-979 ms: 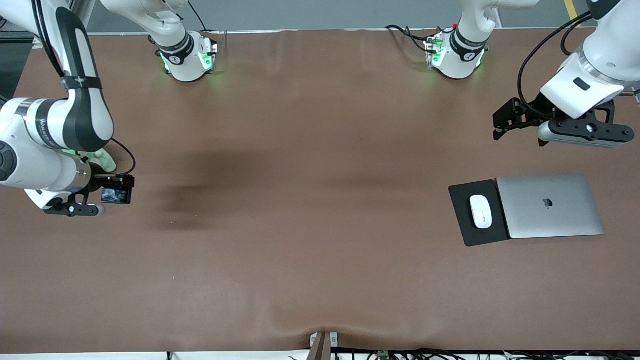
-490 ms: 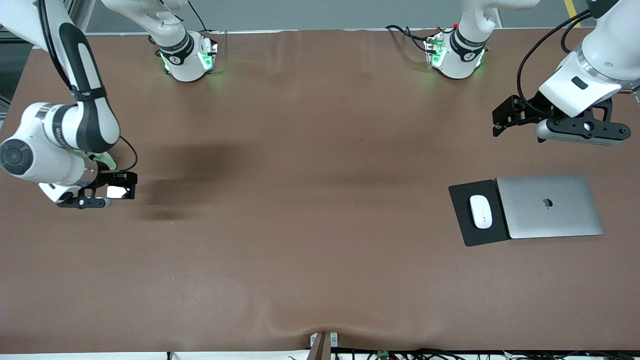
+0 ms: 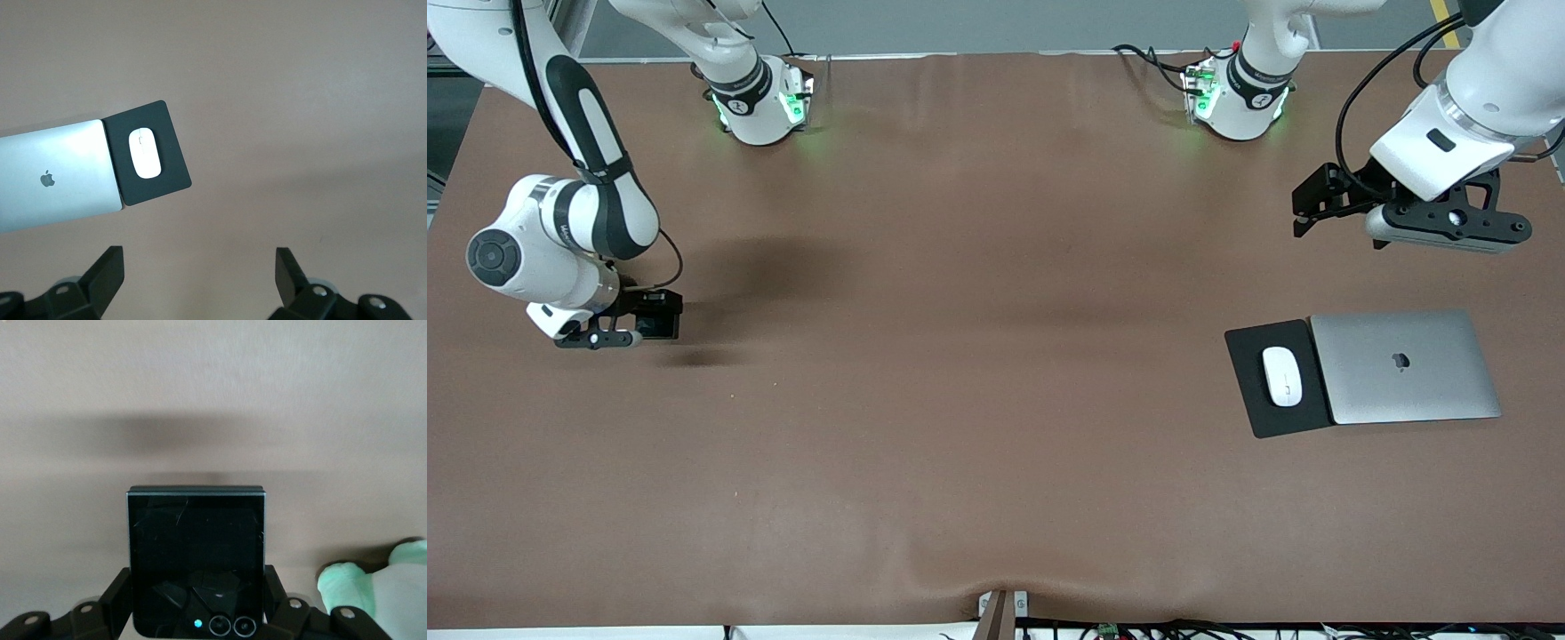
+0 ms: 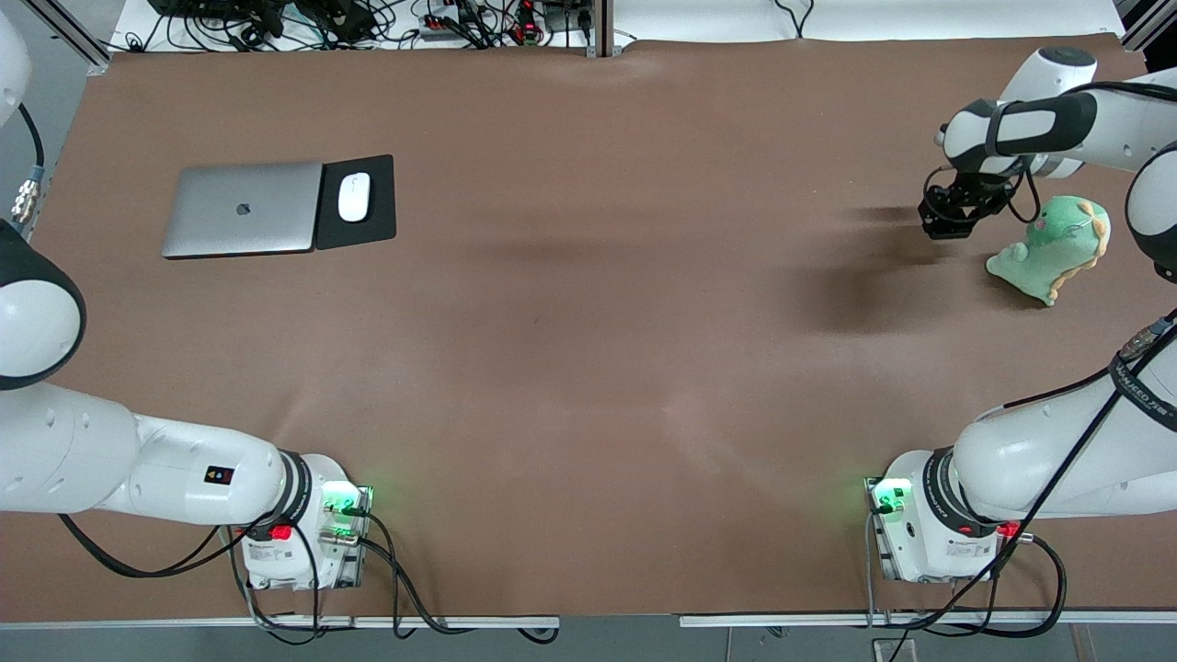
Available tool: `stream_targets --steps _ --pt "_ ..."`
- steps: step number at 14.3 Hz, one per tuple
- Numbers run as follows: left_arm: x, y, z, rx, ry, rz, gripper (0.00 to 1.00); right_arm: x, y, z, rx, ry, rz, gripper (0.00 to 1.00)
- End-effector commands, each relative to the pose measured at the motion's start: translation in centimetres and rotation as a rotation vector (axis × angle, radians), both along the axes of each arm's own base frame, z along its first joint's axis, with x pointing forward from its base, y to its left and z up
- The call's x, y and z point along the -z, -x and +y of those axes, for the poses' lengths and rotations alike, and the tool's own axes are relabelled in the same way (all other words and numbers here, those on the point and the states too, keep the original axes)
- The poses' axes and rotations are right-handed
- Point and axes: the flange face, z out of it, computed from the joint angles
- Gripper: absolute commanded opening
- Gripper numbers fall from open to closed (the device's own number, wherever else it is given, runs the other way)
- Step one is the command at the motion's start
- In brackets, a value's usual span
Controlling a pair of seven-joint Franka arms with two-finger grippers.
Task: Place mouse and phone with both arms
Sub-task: 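Lower the black phone beside the green plush with the right gripper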
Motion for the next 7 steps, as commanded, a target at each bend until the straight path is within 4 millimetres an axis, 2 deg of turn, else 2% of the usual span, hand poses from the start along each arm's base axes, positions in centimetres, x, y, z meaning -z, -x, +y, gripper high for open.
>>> stream_targets --steps 1,3,7 --pt "-0.2 0.4 0.1 -0.006 0.007 -0.004 1.0 -0.5 2.0 -1.6 -0.042 -0.022 -0.023 0.0" --pt "-0.2 0.3 0.1 -0.007 0.004 -0.005 1.0 0.3 3.0 -3.1 -0.056 -0.026 -0.036 0.0" --pt "-0.2 0.3 0.5 -0.014 0.005 -0.001 1.0 0.8 3.3 -3.2 -0.049 -0.025 -0.033 0.0"
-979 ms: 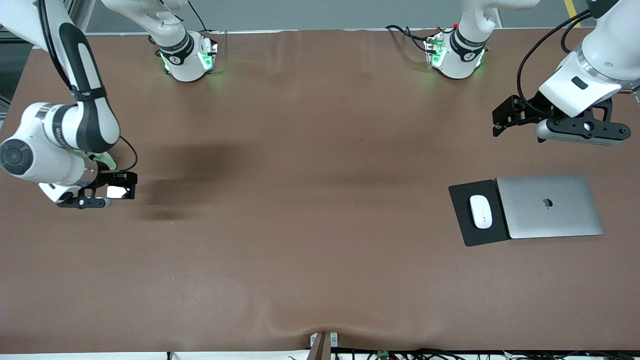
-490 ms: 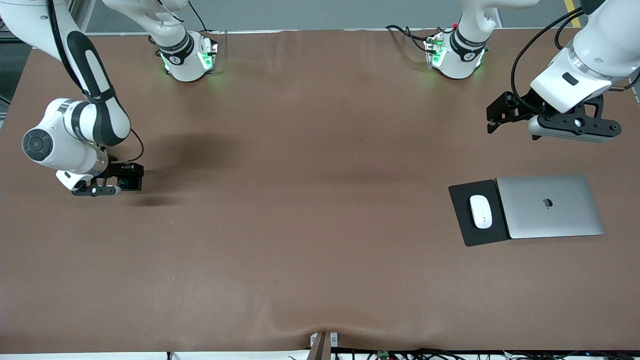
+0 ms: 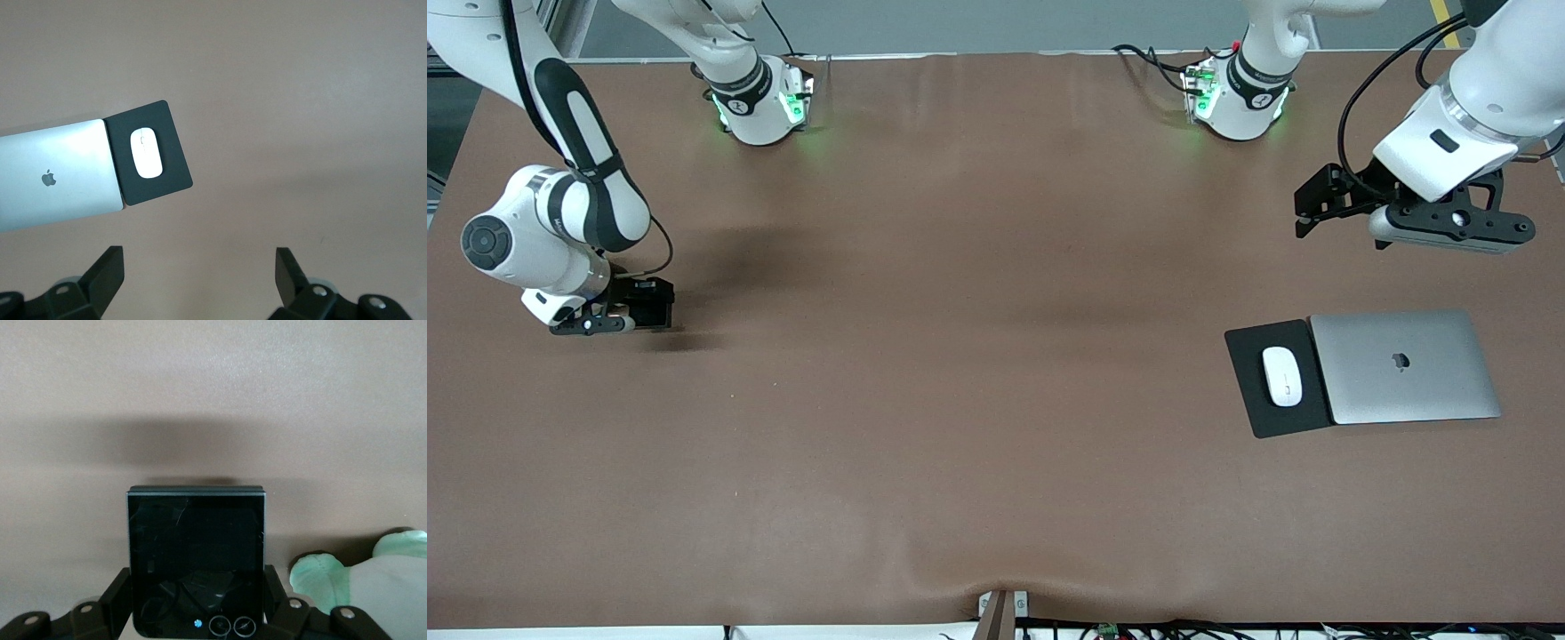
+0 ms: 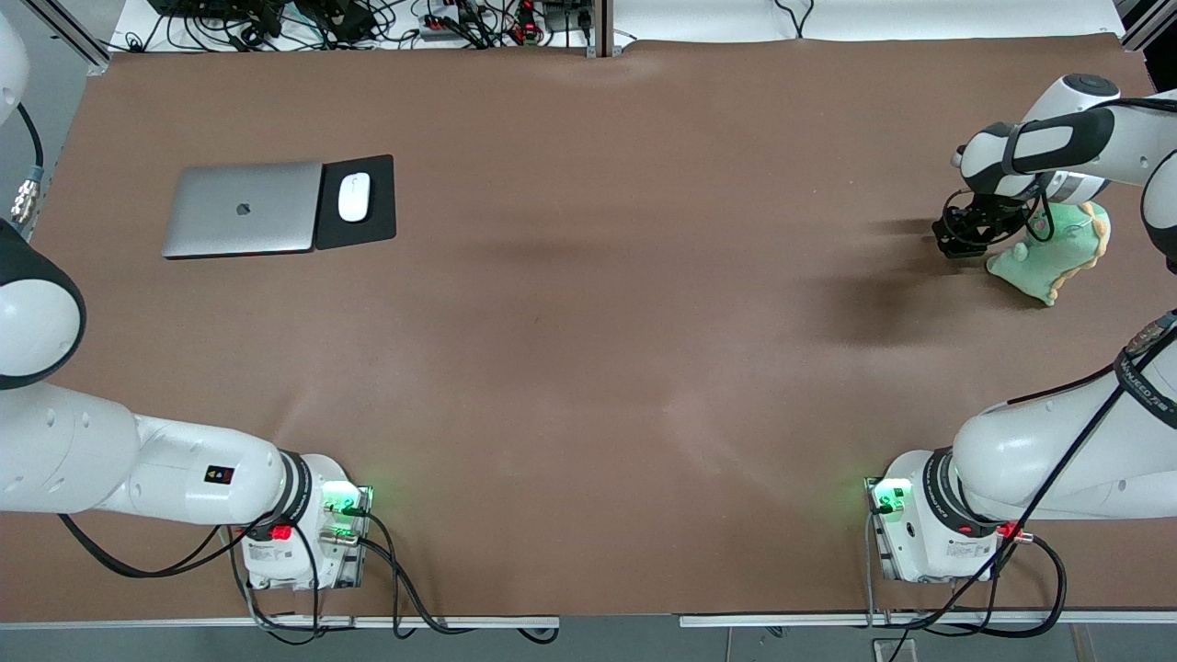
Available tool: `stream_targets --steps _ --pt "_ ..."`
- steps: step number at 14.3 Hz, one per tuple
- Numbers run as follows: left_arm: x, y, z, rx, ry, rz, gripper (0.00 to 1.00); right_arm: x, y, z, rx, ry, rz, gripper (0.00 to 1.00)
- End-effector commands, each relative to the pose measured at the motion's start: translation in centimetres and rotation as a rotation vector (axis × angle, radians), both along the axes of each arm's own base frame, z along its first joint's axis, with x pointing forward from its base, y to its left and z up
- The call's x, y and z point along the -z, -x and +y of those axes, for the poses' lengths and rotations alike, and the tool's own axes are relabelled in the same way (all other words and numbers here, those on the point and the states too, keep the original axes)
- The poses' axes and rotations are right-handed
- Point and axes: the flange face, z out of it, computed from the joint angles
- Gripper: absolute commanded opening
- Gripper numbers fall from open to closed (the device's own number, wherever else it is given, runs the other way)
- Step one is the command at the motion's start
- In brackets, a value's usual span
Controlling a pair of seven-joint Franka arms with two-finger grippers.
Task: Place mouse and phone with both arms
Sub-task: 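Lower the black phone beside the green plush with the right gripper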
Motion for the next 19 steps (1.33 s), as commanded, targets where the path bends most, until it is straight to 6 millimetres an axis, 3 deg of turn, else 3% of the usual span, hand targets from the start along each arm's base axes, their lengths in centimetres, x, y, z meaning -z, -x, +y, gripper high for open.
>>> stream_targets --steps 1,5,8,14,19 --pt "-0.2 0.3 0.2 -0.009 0.006 -0.001 1.0 -0.6 0.9 0.1 -0.005 -0.01 -0.012 0.0" --pt "0.0 0.0 1.1 -0.026 0.018 0.004 1.0 0.3 1.8 1.3 0.04 -0.008 0.008 0.0" --pt "-0.2 0.1 1.2 -0.025 0.017 0.004 1.0 1.6 2.9 1.2 0.049 -0.003 -0.012 0.0" --pt "-0.6 0.1 1.1 -0.026 0.021 -0.003 1.0 2.2 3.5 0.9 0.066 -0.005 0.003 0.0" --pt "-0.6 0.1 1.2 -0.028 0.021 -0.004 1.0 3.3 3.9 0.9 0.066 -0.008 0.024 0.25"
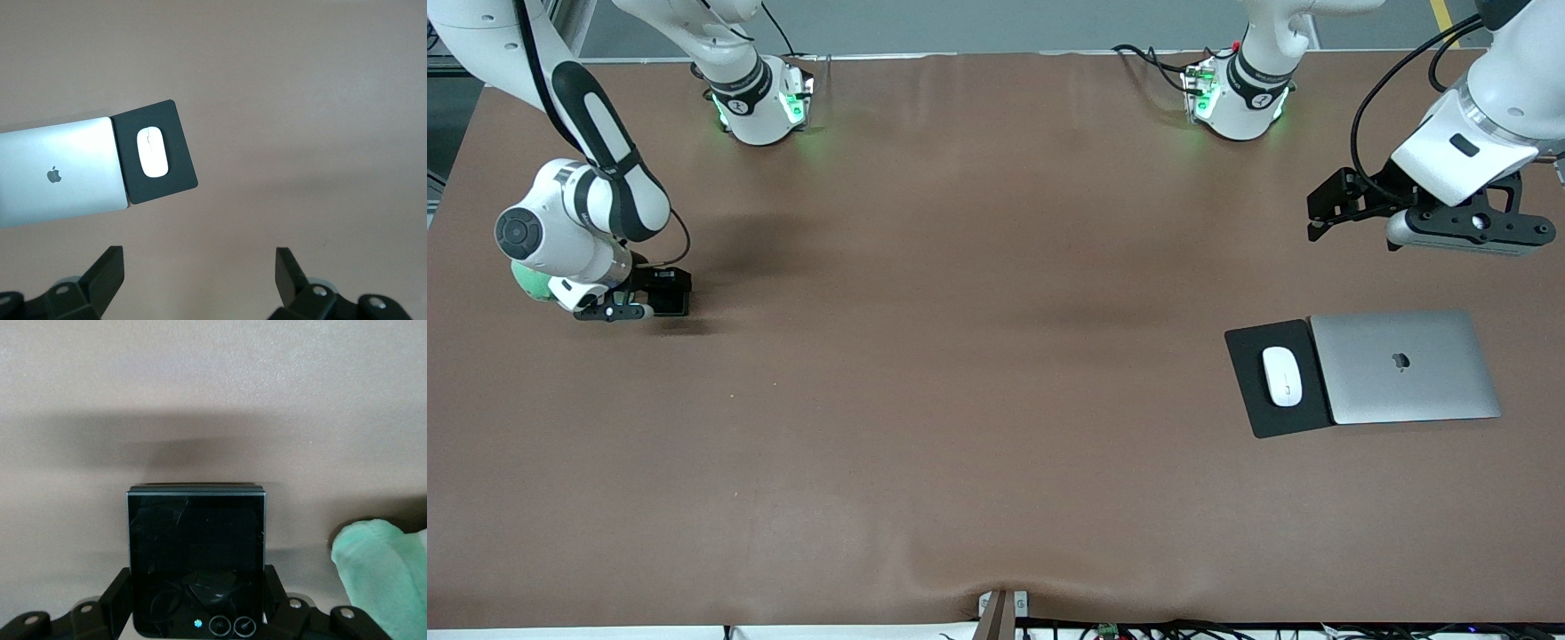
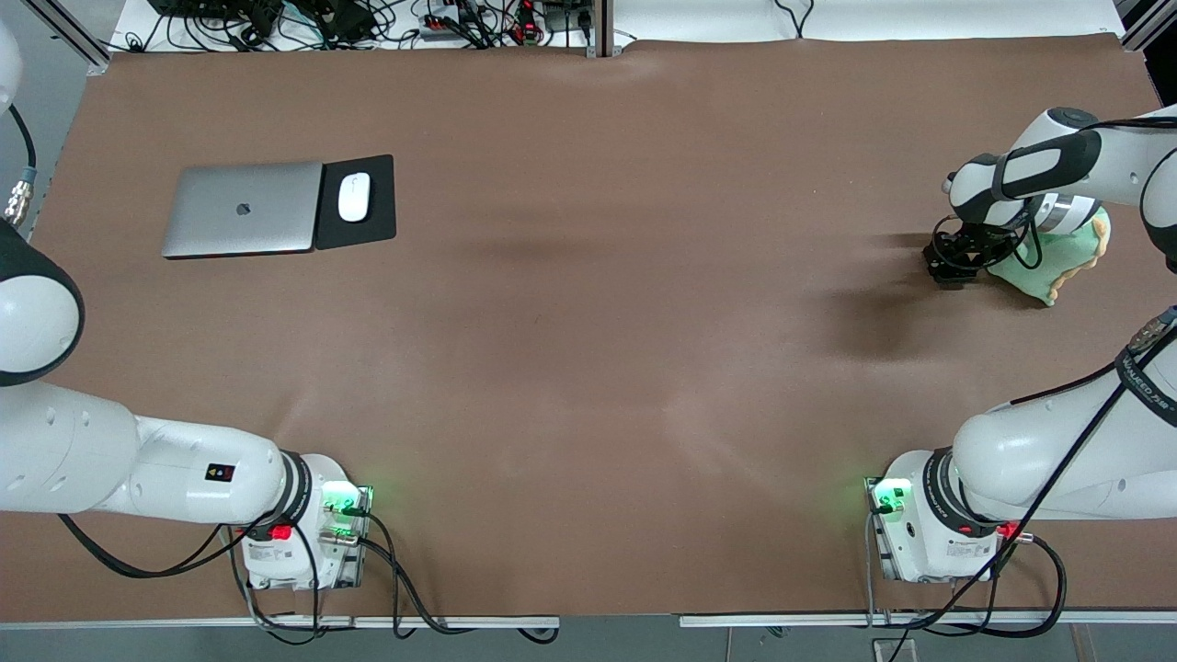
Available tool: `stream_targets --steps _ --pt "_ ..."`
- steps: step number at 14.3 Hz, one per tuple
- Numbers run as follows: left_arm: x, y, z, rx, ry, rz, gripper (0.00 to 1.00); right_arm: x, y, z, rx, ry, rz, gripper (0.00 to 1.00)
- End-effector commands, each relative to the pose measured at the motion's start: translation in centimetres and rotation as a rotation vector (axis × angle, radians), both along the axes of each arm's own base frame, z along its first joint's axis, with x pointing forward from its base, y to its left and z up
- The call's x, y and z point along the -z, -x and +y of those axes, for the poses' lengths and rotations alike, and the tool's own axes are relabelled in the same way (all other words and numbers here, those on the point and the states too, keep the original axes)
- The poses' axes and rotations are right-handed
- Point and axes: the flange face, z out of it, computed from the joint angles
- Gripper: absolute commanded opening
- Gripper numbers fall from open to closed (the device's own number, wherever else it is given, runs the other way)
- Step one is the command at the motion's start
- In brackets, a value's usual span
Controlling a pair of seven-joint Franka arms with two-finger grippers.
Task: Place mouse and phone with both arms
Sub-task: 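Lower the black phone beside the green plush with the right gripper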
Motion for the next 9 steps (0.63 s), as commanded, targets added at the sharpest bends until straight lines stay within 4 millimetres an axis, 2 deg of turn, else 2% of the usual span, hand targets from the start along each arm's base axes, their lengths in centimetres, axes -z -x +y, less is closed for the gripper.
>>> stream_targets --steps 1,3,5,8,9 --pt "-0.55 0.32 0.0 -0.004 0.02 -0.003 1.0 0.3 0.61 -0.18 0.021 -0.005 -0.001 0.28" --pt "-0.55 0.32 0.0 -0.004 0.02 -0.003 1.0 0.44 0.66 -0.18 0.021 -0.005 0.002 0.42" --pt "-0.55 0.32 0.0 -0.005 0.021 -0.003 1.0 0.81 0.74 -0.17 0.021 -0.006 0.009 0.52" --pt "-0.46 0.25 0.07 -0.007 0.02 -0.001 1.0 1.23 0.82 -0.17 0.021 -0.006 0.016 0.58" --pt "-0.46 0.25 0.07 -0.007 0.02 -0.001 1.0 1.21 0.76 -0.11 0.019 -0.006 0.013 0.74"
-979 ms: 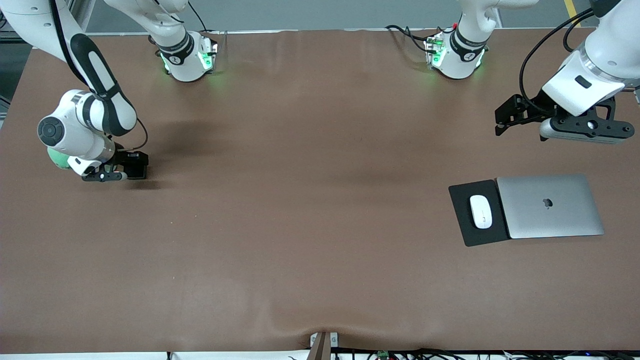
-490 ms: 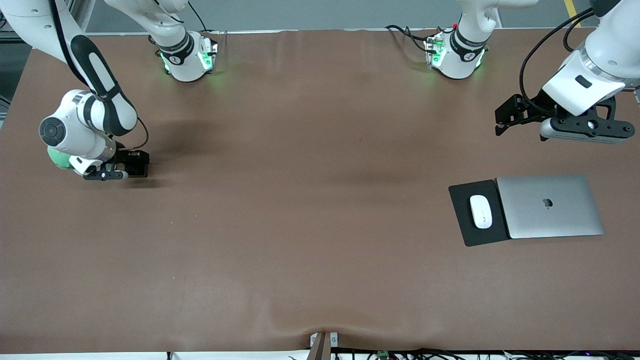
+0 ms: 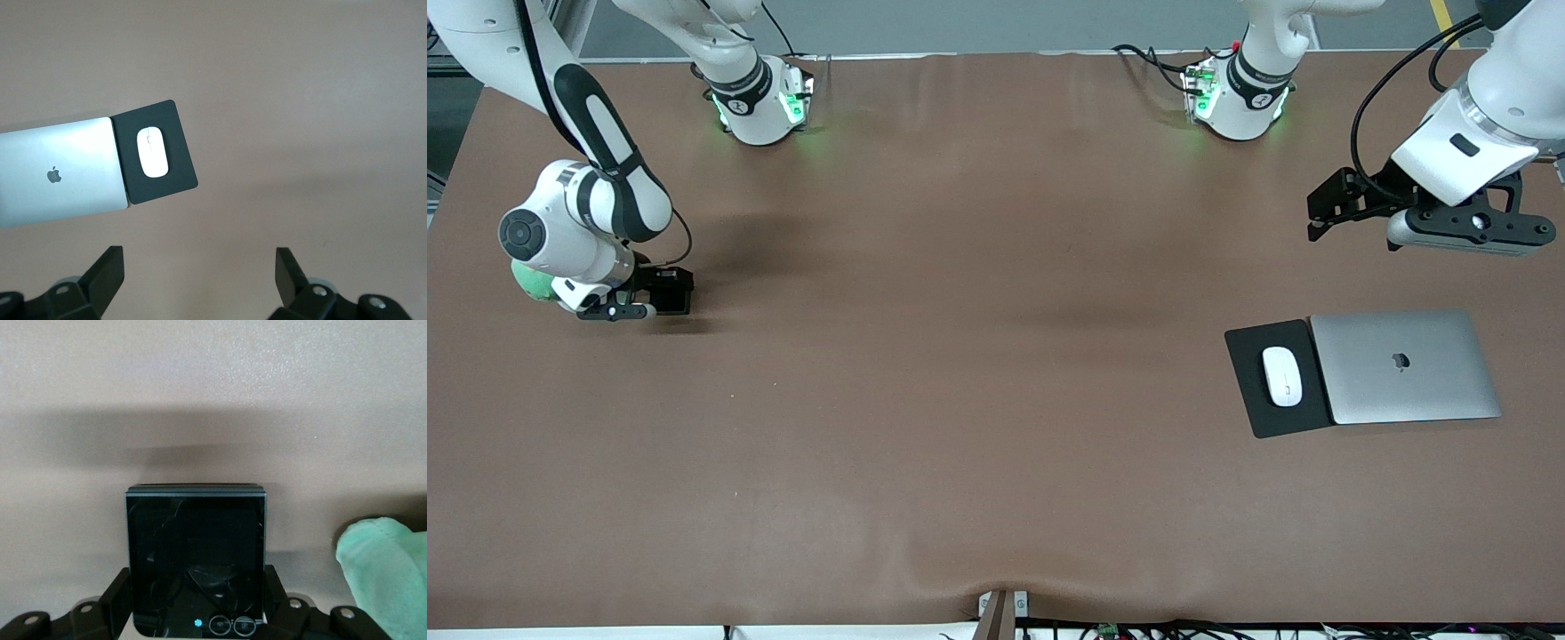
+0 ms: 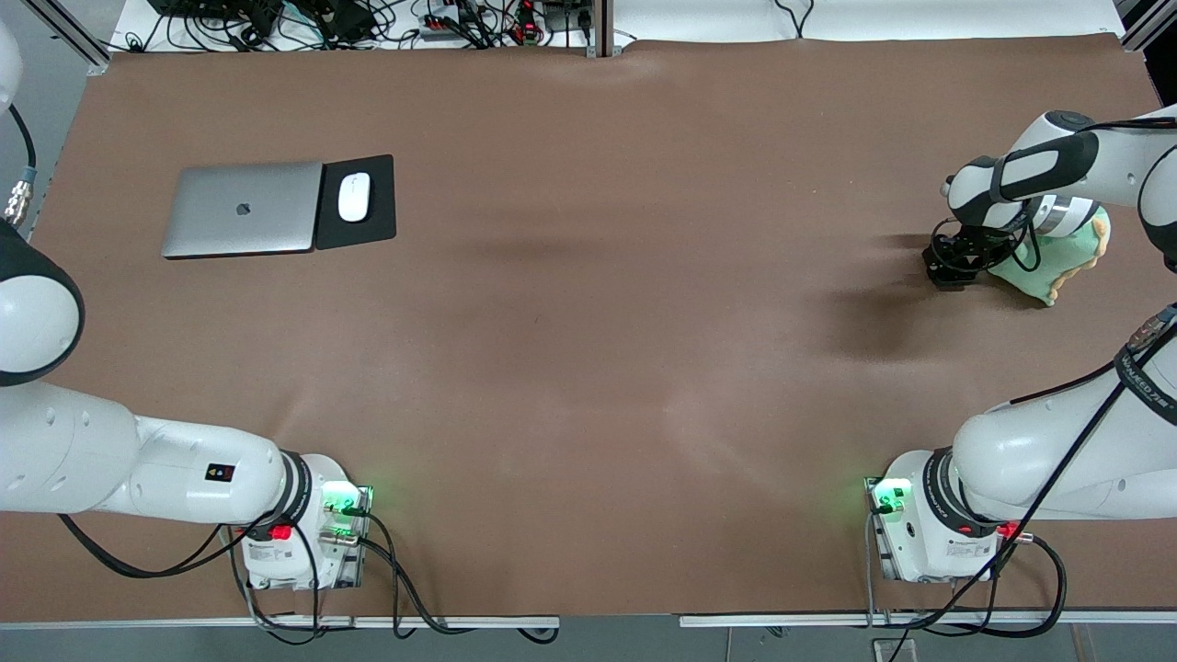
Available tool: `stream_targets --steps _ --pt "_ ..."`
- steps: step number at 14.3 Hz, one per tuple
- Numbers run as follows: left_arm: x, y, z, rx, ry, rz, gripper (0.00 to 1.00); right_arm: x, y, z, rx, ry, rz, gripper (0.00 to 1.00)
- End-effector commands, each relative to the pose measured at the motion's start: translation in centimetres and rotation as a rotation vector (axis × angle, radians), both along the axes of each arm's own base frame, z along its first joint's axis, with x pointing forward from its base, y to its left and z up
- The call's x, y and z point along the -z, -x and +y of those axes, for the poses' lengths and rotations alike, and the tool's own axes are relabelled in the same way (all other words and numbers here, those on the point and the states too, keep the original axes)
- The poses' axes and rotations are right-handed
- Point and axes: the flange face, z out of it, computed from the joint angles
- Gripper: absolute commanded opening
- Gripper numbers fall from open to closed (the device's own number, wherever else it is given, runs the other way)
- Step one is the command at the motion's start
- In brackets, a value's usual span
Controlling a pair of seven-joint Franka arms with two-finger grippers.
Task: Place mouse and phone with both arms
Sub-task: 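Lower the black phone beside the green plush with the right gripper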
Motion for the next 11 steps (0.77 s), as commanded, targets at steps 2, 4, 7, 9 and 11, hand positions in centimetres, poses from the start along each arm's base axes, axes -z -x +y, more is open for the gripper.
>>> stream_targets --steps 2,4,7,9,11 --pt "-0.5 0.3 0.1 -0.007 0.02 -0.001 1.0 0.7 0.6 -0.3 0.022 -0.005 0.003 1.0" --pt "-0.5 0.3 0.0 -0.005 0.02 -0.001 1.0 0.6 0.6 -0.3 0.021 -0.005 0.003 1.0" --pt "-0.5 0.3 0.0 -0.007 0.021 -0.002 1.0 -0.9 -0.1 0.0 0.008 -0.006 -0.017 1.0" --pt "-0.5 0.3 0.0 -0.007 0.021 -0.002 1.0 -3.4 -1.1 0.3 -0.002 -0.013 -0.015 1.0" --pt "-0.8 0.3 0.0 -0.008 0.02 -0.007 1.0 -7.2 -3.4 1.1 -0.023 -0.02 -0.004 1.0"
